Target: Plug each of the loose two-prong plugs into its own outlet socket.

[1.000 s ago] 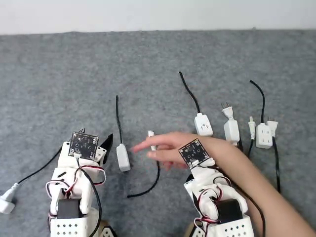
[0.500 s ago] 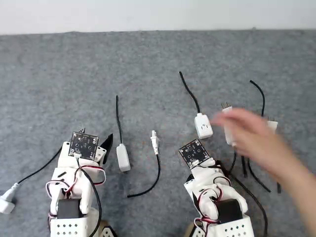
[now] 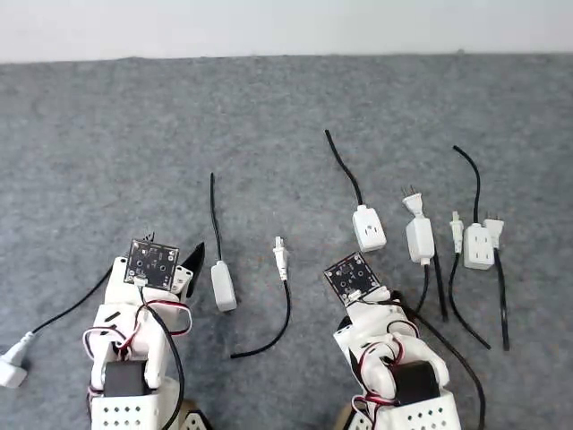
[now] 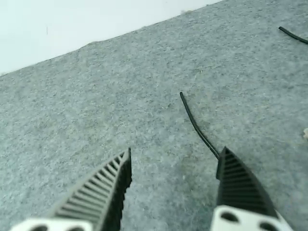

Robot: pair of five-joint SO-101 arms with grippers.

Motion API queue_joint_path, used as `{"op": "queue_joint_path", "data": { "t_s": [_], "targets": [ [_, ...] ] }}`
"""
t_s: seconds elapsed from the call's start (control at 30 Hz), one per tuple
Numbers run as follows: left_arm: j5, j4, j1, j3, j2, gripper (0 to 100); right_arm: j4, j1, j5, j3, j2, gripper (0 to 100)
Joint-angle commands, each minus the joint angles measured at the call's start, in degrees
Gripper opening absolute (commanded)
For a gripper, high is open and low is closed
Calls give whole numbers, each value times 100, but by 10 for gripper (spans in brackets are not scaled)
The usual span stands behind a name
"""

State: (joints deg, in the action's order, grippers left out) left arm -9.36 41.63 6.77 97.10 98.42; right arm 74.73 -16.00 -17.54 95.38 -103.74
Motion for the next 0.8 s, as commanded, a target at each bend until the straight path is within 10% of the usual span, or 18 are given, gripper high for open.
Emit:
{"op": "queue_joint_path", "data": {
  "t_s": [0.0,0.33,0.53,0.77],
  "targets": [
    [35,-141,9,-48,-44,280,40,4,18,114,-31,311],
    [35,756,202,-585,-35,273,-127,13,44,114,-31,311],
    [44,1081,360,-1007,-35,51,-409,48,9,114,-31,311],
    [44,1802,360,-1807,-35,31,-1613,1613,9,62,-31,311]
  ]
}}
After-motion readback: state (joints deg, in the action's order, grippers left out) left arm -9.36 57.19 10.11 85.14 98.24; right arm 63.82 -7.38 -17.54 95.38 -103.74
